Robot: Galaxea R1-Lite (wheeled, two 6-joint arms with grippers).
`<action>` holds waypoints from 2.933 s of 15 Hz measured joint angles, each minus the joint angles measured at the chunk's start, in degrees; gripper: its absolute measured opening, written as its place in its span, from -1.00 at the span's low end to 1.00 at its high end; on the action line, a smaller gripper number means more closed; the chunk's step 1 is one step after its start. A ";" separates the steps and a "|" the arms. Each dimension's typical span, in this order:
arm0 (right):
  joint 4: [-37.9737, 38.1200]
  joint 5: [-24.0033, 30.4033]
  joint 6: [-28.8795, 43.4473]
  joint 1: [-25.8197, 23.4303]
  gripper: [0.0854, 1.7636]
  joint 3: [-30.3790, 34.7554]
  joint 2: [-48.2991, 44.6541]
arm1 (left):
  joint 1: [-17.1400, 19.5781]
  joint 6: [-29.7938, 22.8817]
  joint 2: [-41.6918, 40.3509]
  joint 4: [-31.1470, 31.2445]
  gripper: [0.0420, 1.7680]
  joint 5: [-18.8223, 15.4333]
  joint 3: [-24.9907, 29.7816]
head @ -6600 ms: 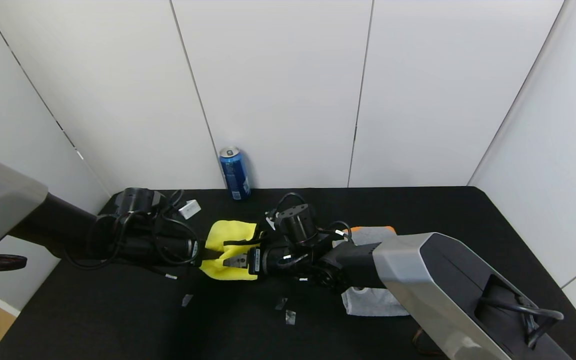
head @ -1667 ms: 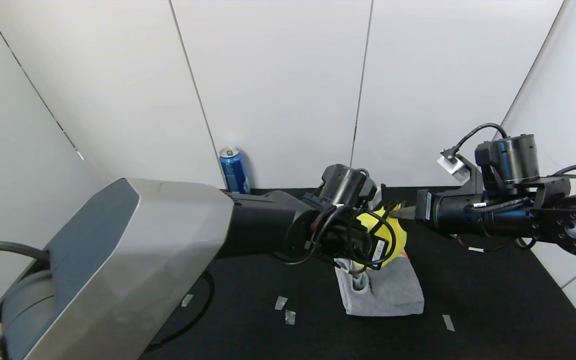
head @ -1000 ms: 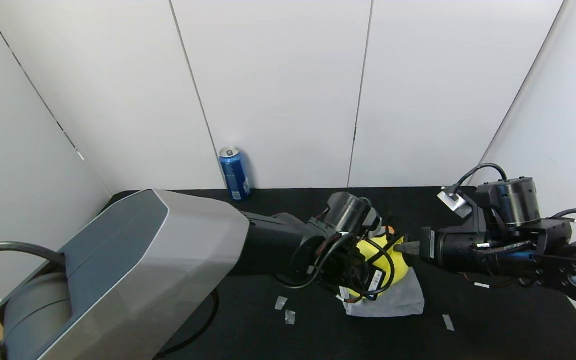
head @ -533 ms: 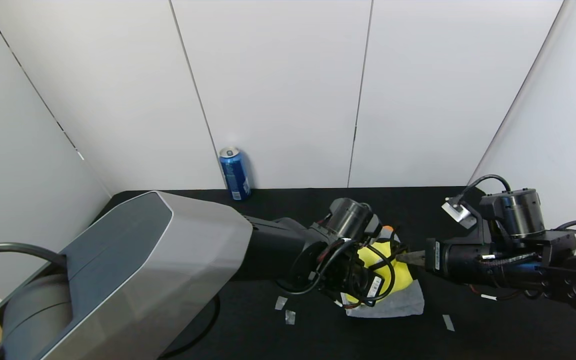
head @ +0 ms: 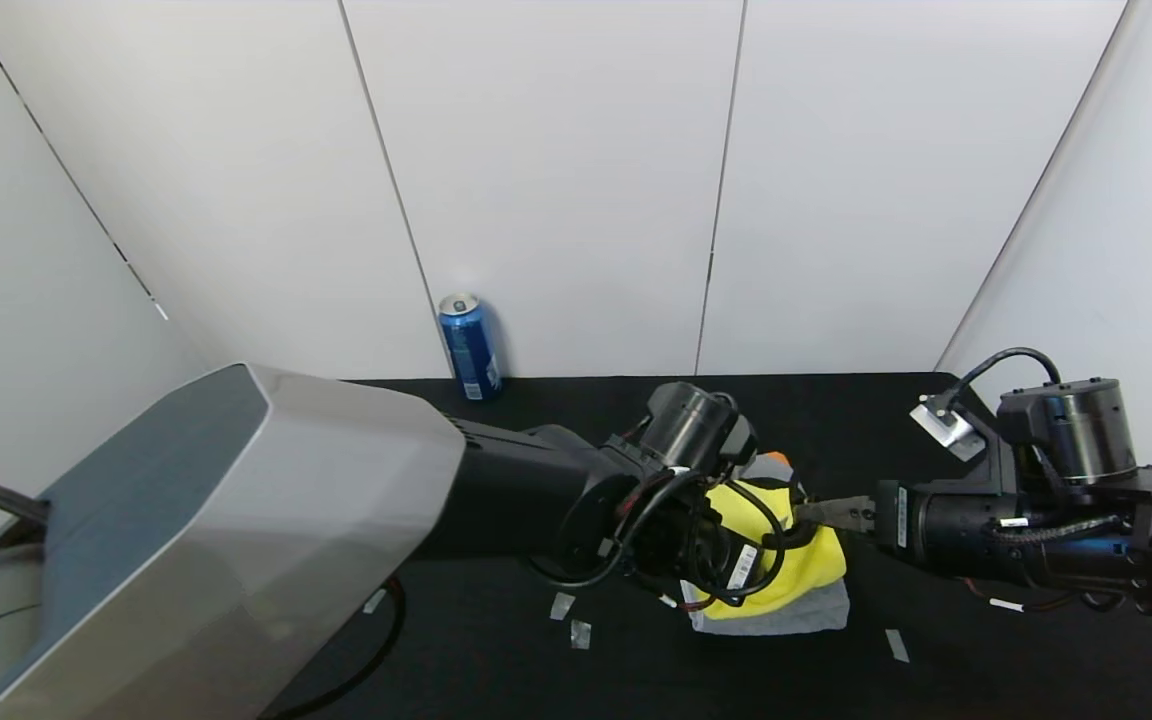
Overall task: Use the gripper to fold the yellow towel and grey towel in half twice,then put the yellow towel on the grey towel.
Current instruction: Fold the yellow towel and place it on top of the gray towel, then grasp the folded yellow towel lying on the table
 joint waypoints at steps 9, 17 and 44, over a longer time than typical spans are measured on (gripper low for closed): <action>0.56 0.11 -0.02 -1.49 0.77 3.77 -6.69 | 2.28 -0.27 -7.08 0.41 0.77 -0.63 2.61; 0.99 0.07 3.72 10.90 0.88 -5.10 -8.52 | 11.85 -1.12 -21.26 -0.66 0.88 -9.14 13.59; -7.94 0.05 3.67 10.68 0.92 6.50 2.34 | 19.46 -1.58 -23.54 -10.45 0.94 -13.85 25.97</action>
